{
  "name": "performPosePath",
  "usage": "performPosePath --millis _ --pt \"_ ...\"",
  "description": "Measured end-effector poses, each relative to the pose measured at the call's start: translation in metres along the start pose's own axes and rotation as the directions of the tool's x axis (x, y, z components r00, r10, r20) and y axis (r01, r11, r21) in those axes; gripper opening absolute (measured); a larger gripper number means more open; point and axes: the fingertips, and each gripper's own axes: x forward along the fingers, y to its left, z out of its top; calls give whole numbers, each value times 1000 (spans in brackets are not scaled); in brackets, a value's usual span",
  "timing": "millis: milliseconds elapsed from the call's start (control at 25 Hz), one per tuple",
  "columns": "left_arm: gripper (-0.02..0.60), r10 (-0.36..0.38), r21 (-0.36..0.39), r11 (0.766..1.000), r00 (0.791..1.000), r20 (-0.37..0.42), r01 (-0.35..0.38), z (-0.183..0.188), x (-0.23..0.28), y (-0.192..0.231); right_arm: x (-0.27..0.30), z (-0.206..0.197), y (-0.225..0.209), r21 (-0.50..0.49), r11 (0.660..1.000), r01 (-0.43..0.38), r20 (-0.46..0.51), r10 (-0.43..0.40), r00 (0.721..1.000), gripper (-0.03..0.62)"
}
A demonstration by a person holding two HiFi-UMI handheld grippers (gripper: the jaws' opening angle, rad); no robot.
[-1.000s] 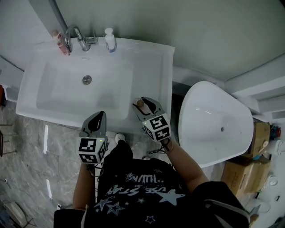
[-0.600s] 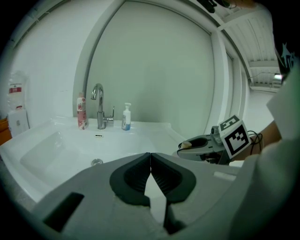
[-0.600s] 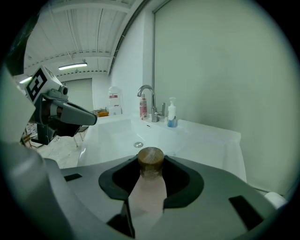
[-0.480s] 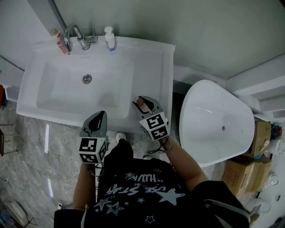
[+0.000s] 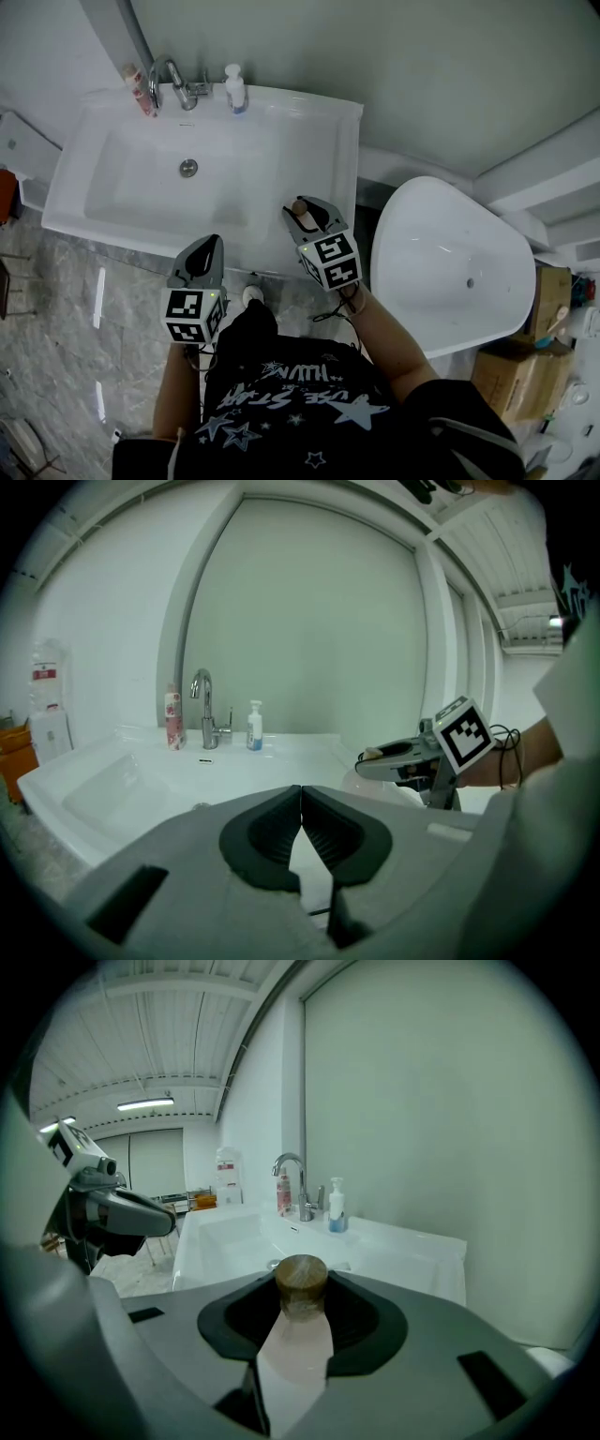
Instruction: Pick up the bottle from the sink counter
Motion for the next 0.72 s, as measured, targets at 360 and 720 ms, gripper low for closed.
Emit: performPosePath --millis 360,720 --pt "18 54 9 998 997 53 -54 2 -38 -39 -54 14 -3 19 1000 -23 69 21 997 141" --pt "18 133 4 991 987 87 -134 -20 -86 -91 -115 -2 6 9 998 -68 101 67 993 141"
